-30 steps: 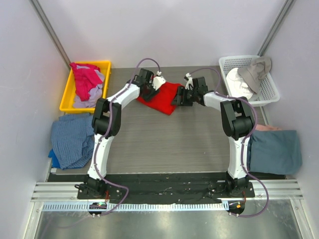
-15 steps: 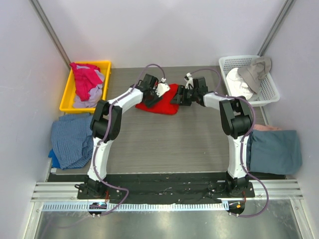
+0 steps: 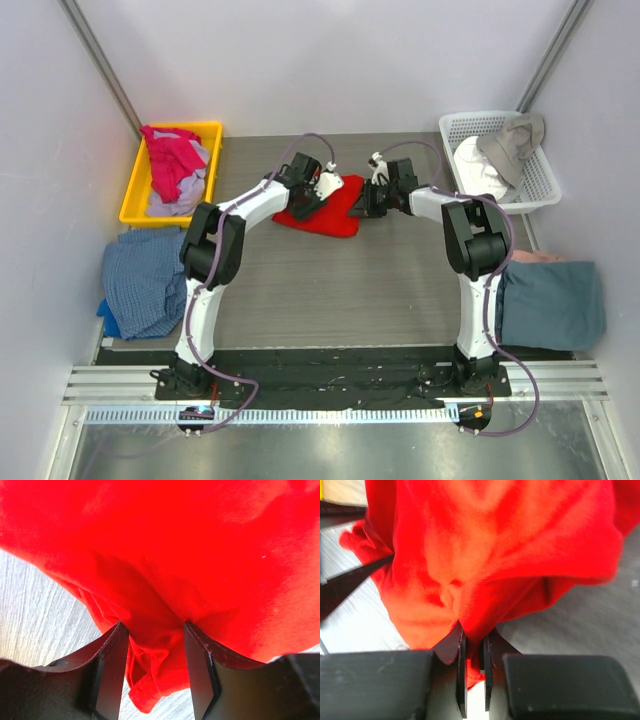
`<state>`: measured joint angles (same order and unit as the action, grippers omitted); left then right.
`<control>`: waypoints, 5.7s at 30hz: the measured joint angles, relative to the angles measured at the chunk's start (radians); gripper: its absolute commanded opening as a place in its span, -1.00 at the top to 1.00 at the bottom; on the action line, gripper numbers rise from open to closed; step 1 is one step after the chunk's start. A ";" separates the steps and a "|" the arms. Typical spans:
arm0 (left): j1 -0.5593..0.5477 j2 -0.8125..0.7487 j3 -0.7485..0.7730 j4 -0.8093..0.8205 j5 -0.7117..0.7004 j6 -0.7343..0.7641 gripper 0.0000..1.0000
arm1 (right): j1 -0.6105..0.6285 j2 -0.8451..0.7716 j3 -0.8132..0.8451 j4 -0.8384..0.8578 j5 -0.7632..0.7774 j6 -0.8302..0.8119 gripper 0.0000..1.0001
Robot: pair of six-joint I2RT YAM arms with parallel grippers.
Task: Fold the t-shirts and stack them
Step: Put the neatly folded tshirt into the corner of the board with the right arm
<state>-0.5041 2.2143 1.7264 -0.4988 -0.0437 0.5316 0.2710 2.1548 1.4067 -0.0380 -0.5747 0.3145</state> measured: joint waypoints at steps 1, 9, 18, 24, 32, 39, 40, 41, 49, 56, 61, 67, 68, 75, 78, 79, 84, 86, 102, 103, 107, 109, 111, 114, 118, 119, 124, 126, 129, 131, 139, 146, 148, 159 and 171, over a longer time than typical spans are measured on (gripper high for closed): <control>-0.001 -0.002 0.000 -0.005 0.000 -0.001 -0.04 | 0.000 -0.011 -0.001 -0.023 0.004 -0.018 0.98; -0.014 -0.069 -0.016 -0.075 -0.001 -0.026 -0.03 | 0.002 -0.169 0.024 -0.406 0.109 -0.260 0.98; -0.016 -0.190 -0.008 -0.086 -0.042 -0.030 -0.03 | -0.014 -0.360 0.081 -0.813 0.283 -0.523 0.98; -0.015 -0.219 -0.008 -0.095 -0.051 -0.030 -0.03 | -0.041 -0.475 0.083 -1.012 0.404 -0.607 0.98; -0.015 -0.252 -0.024 -0.104 -0.051 -0.026 -0.03 | -0.111 -0.621 0.062 -1.184 0.540 -0.646 0.98; -0.015 -0.290 -0.048 -0.101 -0.048 -0.027 -0.03 | -0.198 -0.788 -0.057 -1.265 0.618 -0.688 0.98; -0.015 -0.290 -0.048 -0.101 -0.046 -0.027 -0.03 | -0.206 -0.805 -0.072 -1.278 0.627 -0.694 0.98; -0.015 -0.290 -0.048 -0.101 -0.044 -0.027 -0.03 | -0.212 -0.818 -0.081 -1.285 0.634 -0.698 0.98; -0.015 -0.290 -0.063 -0.100 -0.034 -0.030 -0.03 | -0.281 -0.973 -0.117 -1.304 0.732 -0.733 0.98; -0.015 -0.290 -0.063 -0.099 -0.028 -0.035 -0.03 | -0.368 -1.083 -0.135 -1.310 0.896 -0.760 0.98; -0.015 -0.290 -0.074 -0.098 -0.021 -0.040 -0.03 | -0.432 -1.103 -0.146 -1.312 0.978 -0.790 0.98; -0.015 -0.290 -0.101 -0.100 -0.008 -0.045 -0.03 | -0.528 -1.110 -0.147 -1.311 1.054 -0.840 0.98; -0.015 -0.290 -0.103 -0.100 -0.006 -0.045 -0.03 | -0.542 -1.110 -0.147 -1.311 1.063 -0.846 0.98; -0.015 -0.290 -0.108 -0.098 0.010 -0.044 -0.03 | -0.621 -1.110 -0.150 -1.298 1.124 -0.897 0.98; -0.015 -0.290 -0.108 -0.097 0.016 -0.044 -0.03 | -0.640 -1.114 -0.185 -1.261 1.160 -0.917 0.98; -0.015 -0.290 -0.108 -0.097 0.019 -0.044 -0.03 | -0.645 -1.114 -0.202 -1.248 1.168 -0.924 0.98; -0.015 -0.290 -0.108 -0.097 0.030 -0.044 -0.03 | -0.664 -1.067 -0.272 -1.171 1.202 -0.947 0.98; -0.015 -0.290 -0.111 -0.095 0.039 -0.044 -0.03 | -0.670 -1.038 -0.293 -1.130 1.215 -0.962 0.98; -0.015 -0.290 -0.146 -0.080 0.047 -0.045 -0.03 | -0.898 -0.877 -0.374 -0.769 1.316 -1.146 0.77; -0.015 -0.290 -0.146 -0.080 0.048 -0.045 -0.03 | -0.906 -0.869 -0.375 -0.754 1.318 -1.152 0.66; -0.015 -0.290 -0.146 -0.079 0.049 -0.045 -0.03 | -0.912 -0.838 -0.393 -0.712 1.324 -1.167 0.00; -0.015 -0.290 -0.146 -0.079 0.049 -0.045 -0.02 | -0.913 -0.820 -0.399 -0.697 1.329 -1.179 -0.18; -0.015 -0.290 -0.146 -0.079 0.049 -0.045 -0.02 | -0.914 -0.806 -0.400 -0.683 1.329 -1.181 -0.25; -0.015 -0.290 -0.146 -0.079 0.049 -0.045 -0.02 | -0.914 -0.793 -0.395 -0.673 1.322 -1.181 -0.28; -0.015 -0.290 -0.146 -0.079 0.048 -0.046 -0.02 | -0.909 -0.792 -0.337 -0.693 1.274 -1.172 -0.28; -0.015 -0.290 -0.146 -0.080 0.048 -0.047 -0.01 | -0.906 -0.793 -0.312 -0.706 1.250 -1.167 -0.28; -0.015 -0.303 -0.174 -0.066 0.048 -0.062 -0.01 | -0.864 -0.811 -0.182 -0.819 1.070 -1.130 -0.28; -0.015 -0.326 -0.215 -0.051 0.048 -0.080 -0.01 | -0.836 -0.825 -0.134 -0.881 0.961 -1.098 -0.29; -0.013 -0.367 -0.280 -0.024 0.048 -0.125 0.00 | -0.761 -0.839 -0.056 -0.947 0.792 -1.030 -0.31; -0.011 -0.400 -0.324 0.003 0.040 -0.169 -0.02 | -0.686 -0.841 -0.011 -0.965 0.683 -0.968 -0.33; 0.003 -0.450 -0.408 0.073 -0.036 -0.354 -0.79 | -0.359 -0.787 0.026 -0.881 0.412 -0.747 -0.61; 0.014 -0.493 -0.424 0.120 -0.155 -0.473 -0.99 | -0.179 -0.602 0.023 -0.724 0.370 -0.599 -0.65; 0.019 -0.510 -0.424 0.134 -0.182 -0.504 -0.99 | -0.151 -0.592 0.008 -0.688 0.371 -0.576 -0.66; 0.046 -0.520 -0.397 0.113 -0.247 -0.570 -0.99 | -0.083 -0.592 -0.009 -0.505 0.370 -0.480 -0.69; 0.046 -0.601 -0.351 0.083 -0.253 -0.547 -0.99 | -0.037 -0.607 -0.048 -0.452 0.364 -0.448 -0.70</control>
<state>-0.4583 1.6131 1.3754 -0.4160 -0.2962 -0.0154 0.2344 1.5478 1.3582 -0.4896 -0.2104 -0.1333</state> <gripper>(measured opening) 0.995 0.850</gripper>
